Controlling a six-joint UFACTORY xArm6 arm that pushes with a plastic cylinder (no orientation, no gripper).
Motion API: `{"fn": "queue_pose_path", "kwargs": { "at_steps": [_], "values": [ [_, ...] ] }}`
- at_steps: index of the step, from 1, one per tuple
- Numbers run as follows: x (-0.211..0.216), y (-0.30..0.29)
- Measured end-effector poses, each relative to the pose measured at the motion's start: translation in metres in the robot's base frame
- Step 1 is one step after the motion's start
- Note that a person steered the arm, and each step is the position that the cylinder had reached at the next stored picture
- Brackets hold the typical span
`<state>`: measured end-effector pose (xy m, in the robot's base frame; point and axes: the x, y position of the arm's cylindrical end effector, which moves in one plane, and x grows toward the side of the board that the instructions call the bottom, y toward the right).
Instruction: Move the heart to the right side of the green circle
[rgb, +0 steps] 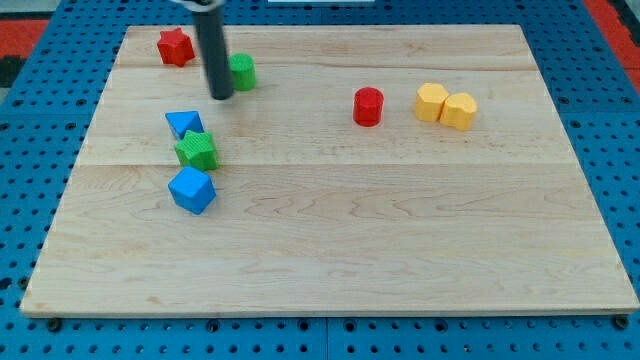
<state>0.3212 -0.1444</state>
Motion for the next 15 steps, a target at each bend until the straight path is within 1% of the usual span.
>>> {"fn": "queue_pose_path", "kwargs": {
  "at_steps": [1, 2, 3, 4, 5, 6, 7, 8, 9, 10, 11, 12, 13, 14, 15],
  "values": [
    [-0.029, 0.038],
    [-0.051, 0.109],
    [-0.05, 0.112],
    [-0.049, 0.1],
    [-0.049, 0.125],
    [-0.049, 0.124],
    [-0.017, 0.124],
    [0.044, 0.096],
    [0.107, 0.038],
    [0.138, 0.118],
    [0.133, 0.221],
    [0.095, 0.257],
    [0.07, 0.327],
    [0.04, 0.33],
    [-0.002, 0.327]
  ]
}}
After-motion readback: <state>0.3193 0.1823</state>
